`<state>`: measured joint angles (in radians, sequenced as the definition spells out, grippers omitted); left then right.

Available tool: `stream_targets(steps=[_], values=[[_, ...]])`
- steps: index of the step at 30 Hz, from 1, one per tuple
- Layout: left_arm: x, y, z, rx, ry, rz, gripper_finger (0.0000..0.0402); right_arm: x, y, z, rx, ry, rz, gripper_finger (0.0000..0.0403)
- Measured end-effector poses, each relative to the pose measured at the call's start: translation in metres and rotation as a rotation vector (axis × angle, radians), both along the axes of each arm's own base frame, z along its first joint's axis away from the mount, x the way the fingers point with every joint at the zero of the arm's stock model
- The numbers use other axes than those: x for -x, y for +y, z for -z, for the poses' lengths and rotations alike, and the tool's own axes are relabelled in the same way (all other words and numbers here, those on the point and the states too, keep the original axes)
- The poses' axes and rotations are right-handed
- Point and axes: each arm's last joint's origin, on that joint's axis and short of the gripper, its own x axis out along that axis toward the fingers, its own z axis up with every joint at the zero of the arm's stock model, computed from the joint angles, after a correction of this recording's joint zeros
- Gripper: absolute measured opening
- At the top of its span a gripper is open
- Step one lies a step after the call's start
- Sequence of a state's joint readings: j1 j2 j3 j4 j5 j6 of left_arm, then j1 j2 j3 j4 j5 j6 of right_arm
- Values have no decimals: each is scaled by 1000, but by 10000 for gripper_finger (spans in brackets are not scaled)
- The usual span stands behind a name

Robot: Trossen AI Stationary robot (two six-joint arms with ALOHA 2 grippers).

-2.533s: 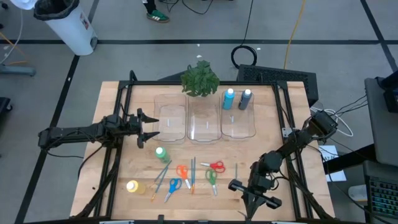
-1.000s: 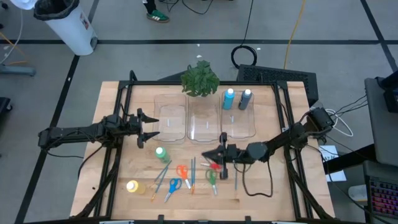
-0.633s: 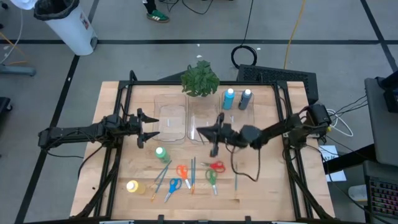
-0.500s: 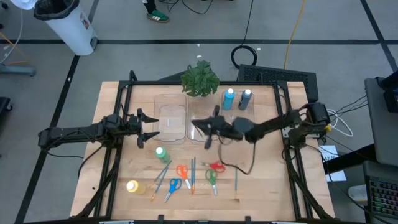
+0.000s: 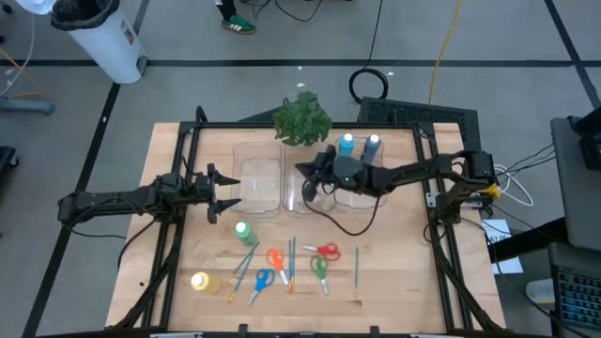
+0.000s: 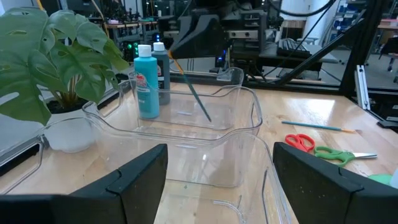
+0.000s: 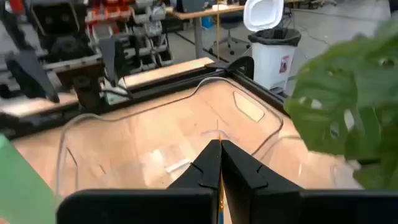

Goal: Pick & Place Paint Supplies
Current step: Put the blue paintbrush into the middle transparent bin

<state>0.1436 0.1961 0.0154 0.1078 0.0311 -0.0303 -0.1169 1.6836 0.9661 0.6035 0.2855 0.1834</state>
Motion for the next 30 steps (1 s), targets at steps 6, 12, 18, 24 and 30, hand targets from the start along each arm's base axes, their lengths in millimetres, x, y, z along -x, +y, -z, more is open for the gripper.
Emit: stream_targets(steps=[6, 12, 18, 24, 30], values=[[0, 0, 0, 0, 0, 0, 294, 12, 1, 16, -34, -43, 10, 0], [0, 0, 0, 0, 0, 0, 294, 16, 2, 22, -58, -38, 18, 0], [0, 0, 0, 0, 0, 0, 294, 19, 1, 26, -132, -66, 181, 12], [0, 0, 0, 0, 0, 0, 294, 20, 0, 27, -133, -61, 215, 60], [0, 0, 0, 0, 0, 0, 294, 21, 2, 22, -71, -46, 187, 123]])
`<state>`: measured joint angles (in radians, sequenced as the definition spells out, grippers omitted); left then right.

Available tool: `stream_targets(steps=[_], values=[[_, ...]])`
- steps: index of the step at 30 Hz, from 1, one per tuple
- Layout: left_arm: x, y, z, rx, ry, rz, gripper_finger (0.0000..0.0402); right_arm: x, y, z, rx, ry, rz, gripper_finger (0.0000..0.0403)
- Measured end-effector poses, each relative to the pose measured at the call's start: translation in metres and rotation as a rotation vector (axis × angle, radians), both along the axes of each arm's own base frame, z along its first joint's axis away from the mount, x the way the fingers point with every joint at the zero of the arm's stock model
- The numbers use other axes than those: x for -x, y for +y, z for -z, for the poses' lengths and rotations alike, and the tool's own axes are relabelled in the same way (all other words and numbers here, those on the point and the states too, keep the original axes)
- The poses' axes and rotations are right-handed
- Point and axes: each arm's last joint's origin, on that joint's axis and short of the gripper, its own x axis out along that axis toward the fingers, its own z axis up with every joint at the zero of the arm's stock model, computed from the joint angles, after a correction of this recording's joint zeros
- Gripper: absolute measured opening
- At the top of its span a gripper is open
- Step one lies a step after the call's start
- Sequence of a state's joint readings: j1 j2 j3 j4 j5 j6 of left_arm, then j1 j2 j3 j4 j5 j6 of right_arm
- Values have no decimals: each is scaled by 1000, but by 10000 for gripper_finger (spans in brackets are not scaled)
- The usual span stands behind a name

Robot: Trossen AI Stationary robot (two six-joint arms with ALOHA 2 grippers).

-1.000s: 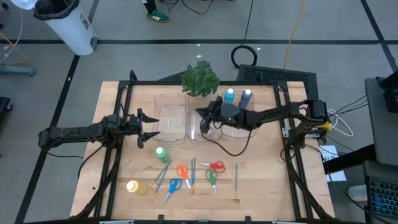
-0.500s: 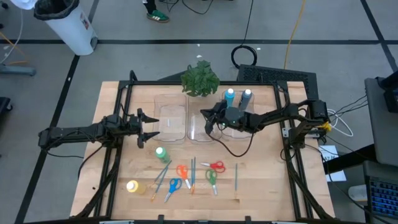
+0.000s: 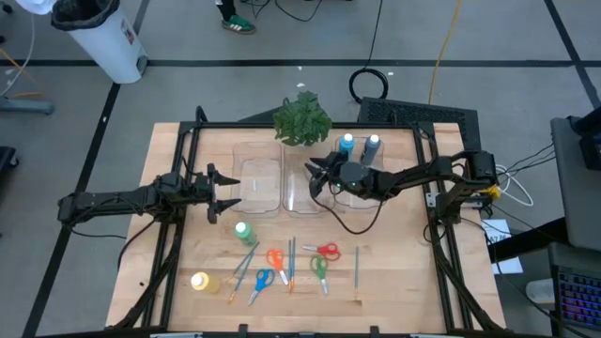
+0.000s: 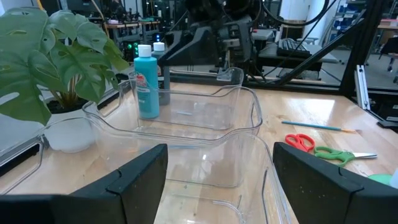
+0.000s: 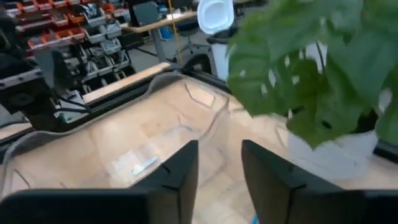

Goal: Pick & Place Paint Supplies
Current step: Put the blue paintbrush into the middle transparent bin

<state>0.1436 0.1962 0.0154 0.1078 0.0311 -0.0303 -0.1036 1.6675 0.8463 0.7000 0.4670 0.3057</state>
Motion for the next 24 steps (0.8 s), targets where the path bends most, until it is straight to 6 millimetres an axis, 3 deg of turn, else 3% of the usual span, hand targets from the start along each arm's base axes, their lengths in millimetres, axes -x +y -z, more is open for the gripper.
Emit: stream_targets(steps=[7, 11, 15, 19, 24], values=[[0, 0, 0, 0, 0, 0, 294, 5, 34, -31, 169, -37, -170, 194], [0, 0, 0, 0, 0, 0, 294, 12, 72, -50, 306, -80, -392, 228], [0, 0, 0, 0, 0, 0, 294, 21, 114, -59, 324, -139, -655, 250], [0, 0, 0, 0, 0, 0, 294, 34, 158, -52, 292, -109, -949, 257], [0, 0, 0, 0, 0, 0, 294, 56, 204, -24, 326, 122, -1223, 254]])
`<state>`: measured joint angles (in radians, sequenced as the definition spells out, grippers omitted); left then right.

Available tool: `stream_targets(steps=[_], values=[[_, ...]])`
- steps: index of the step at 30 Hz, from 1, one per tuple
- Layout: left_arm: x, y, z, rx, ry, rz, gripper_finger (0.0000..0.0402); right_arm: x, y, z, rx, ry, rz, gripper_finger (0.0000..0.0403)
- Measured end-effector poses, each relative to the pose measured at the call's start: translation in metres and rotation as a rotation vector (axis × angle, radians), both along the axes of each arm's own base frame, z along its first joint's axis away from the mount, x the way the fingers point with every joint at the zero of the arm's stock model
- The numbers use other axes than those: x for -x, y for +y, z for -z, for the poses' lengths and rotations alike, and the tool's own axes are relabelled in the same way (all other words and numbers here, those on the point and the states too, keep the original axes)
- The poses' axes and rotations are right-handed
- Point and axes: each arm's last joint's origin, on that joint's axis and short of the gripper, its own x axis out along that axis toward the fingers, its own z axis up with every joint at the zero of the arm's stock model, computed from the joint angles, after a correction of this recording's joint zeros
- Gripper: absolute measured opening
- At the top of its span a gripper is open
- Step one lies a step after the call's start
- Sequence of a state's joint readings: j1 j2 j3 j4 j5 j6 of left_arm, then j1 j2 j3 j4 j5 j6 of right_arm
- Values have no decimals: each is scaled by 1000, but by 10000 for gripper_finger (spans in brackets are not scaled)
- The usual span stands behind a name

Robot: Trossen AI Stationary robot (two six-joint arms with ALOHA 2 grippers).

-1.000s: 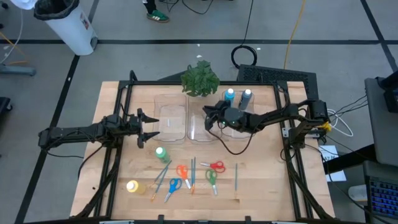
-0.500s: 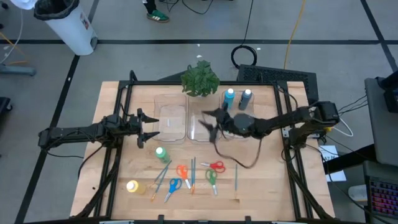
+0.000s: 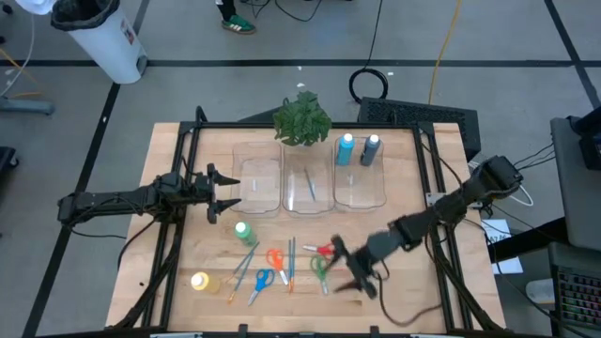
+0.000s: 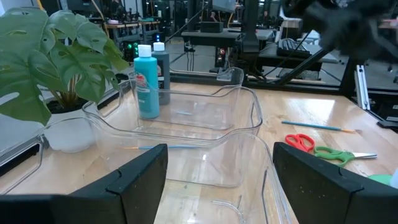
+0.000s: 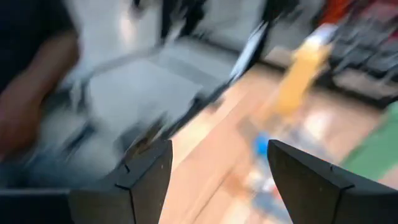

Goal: Pick & Place Paint Supplies
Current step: Put the blue paintbrush into the middle transparent bin

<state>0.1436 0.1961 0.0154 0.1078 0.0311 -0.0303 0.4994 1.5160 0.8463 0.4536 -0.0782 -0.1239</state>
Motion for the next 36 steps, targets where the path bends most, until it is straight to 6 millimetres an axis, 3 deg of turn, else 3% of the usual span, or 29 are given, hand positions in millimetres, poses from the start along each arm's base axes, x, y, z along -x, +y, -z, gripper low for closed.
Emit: stream_targets(steps=[4, 6, 12, 19, 23, 30, 36], values=[[0, 0, 0, 0, 0, 0, 294, 19, 21, 24, 88, 202, -63, 243], [0, 0, 0, 0, 0, 0, 294, 29, 24, 34, 136, 318, -11, 236], [0, 0, 0, 0, 0, 0, 294, 51, 14, 66, 188, 499, 178, 218], [0, 0, 0, 0, 0, 0, 294, 74, -4, 101, 258, 500, 148, 216], [0, 0, 0, 0, 0, 0, 294, 80, -14, 111, 258, 448, 221, 212], [0, 0, 0, 0, 0, 0, 294, 73, -26, 108, 258, 294, 499, 203], [0, 0, 0, 0, 0, 0, 294, 67, -37, 106, 164, 281, 680, 203]])
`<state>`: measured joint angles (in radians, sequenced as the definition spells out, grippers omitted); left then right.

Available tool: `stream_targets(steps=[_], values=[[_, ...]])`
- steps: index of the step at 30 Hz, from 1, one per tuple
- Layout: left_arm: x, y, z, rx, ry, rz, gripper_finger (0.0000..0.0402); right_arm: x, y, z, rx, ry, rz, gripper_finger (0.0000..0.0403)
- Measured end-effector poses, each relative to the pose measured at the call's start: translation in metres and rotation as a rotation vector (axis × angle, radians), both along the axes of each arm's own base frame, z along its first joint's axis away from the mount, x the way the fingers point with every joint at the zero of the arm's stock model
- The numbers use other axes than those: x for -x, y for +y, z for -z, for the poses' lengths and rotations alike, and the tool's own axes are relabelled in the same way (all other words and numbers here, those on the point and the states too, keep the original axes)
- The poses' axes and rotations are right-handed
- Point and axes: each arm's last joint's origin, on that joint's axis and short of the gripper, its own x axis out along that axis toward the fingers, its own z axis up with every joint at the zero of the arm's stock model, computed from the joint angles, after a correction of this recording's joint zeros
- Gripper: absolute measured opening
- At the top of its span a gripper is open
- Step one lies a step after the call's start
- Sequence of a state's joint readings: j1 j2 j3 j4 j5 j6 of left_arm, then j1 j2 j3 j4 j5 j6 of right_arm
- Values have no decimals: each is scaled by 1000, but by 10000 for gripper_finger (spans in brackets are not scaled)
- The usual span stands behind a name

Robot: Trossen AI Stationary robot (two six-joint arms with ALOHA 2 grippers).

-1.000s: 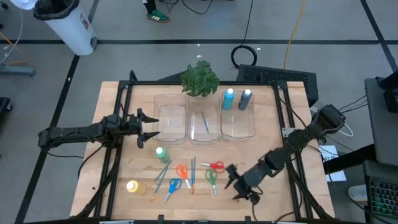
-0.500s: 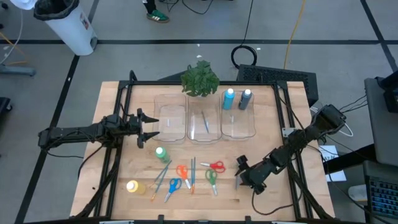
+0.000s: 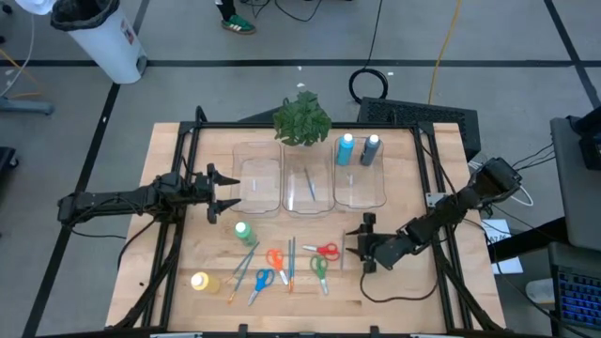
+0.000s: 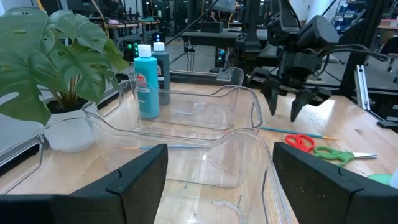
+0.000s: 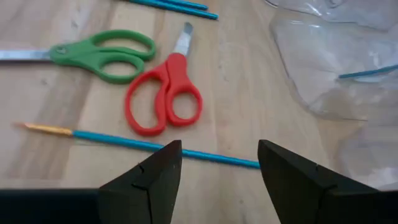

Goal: Pick & Place Paint Supplies
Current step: Put the blue paintbrush into the middle transparent bin

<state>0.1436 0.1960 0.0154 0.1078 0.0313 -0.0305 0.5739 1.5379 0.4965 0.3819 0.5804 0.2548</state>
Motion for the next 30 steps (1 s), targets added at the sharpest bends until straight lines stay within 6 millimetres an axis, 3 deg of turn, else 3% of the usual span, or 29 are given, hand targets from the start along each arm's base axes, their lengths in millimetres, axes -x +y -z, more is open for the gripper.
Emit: stream_targets(steps=[8, 13, 19, 30], values=[[0, 0, 0, 0, 0, 0, 294, -2, -3, -1, -35, -12, 31, 203], [0, 0, 0, 0, 0, 0, 294, -8, -15, -1, -131, -29, 150, 203], [0, 0, 0, 0, 0, 0, 294, -11, -22, 0, -149, -5, 150, 202], [0, 0, 0, 0, 0, 0, 294, -9, -29, 6, -130, 66, 168, 152]])
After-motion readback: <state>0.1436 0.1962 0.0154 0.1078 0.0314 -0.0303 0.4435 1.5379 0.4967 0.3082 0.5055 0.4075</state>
